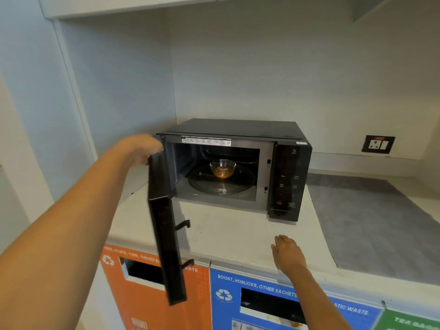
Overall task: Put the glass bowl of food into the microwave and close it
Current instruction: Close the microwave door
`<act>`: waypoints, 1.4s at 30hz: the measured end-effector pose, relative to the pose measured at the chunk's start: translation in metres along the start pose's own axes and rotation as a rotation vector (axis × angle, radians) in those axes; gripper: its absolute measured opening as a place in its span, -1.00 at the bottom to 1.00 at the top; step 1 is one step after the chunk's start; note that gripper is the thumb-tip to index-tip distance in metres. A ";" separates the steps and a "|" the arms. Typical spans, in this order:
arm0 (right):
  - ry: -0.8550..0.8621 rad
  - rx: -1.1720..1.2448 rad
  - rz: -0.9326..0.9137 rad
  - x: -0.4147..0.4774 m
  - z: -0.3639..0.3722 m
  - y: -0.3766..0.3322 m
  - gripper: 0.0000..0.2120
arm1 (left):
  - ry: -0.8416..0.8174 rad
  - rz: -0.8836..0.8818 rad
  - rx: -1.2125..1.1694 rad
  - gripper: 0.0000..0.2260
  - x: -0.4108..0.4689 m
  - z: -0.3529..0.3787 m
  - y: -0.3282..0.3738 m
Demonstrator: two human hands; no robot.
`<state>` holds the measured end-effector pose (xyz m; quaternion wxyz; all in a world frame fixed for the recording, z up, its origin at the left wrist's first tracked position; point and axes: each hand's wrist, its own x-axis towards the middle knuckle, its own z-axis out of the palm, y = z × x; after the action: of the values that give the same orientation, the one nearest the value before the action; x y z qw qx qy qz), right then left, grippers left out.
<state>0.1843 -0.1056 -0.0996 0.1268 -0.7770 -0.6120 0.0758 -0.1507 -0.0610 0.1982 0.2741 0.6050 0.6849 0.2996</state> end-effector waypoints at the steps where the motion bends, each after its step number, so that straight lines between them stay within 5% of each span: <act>1: 0.004 0.013 -0.002 0.000 0.000 0.002 -0.57 | 0.027 0.027 -0.015 -0.91 0.002 0.008 0.001; 6: 0.018 0.035 0.022 0.005 0.000 0.003 -0.56 | 0.146 0.200 0.126 -0.56 0.003 0.053 0.009; 18: 0.088 0.140 0.156 0.023 0.005 0.004 -0.57 | 0.316 0.610 0.195 -0.57 0.033 0.131 0.004; 32: 0.164 0.268 0.289 0.026 0.025 0.003 -0.49 | 0.397 0.606 0.180 -0.47 0.076 0.168 0.023; 42: 0.178 0.237 0.273 0.026 0.024 0.005 -0.51 | 0.502 0.620 0.304 -0.17 0.096 0.186 0.032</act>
<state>0.1888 -0.0787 -0.1234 0.2594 -0.8359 -0.4742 0.0950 -0.0033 0.0517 0.0960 -0.0964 0.7240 0.5525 0.4016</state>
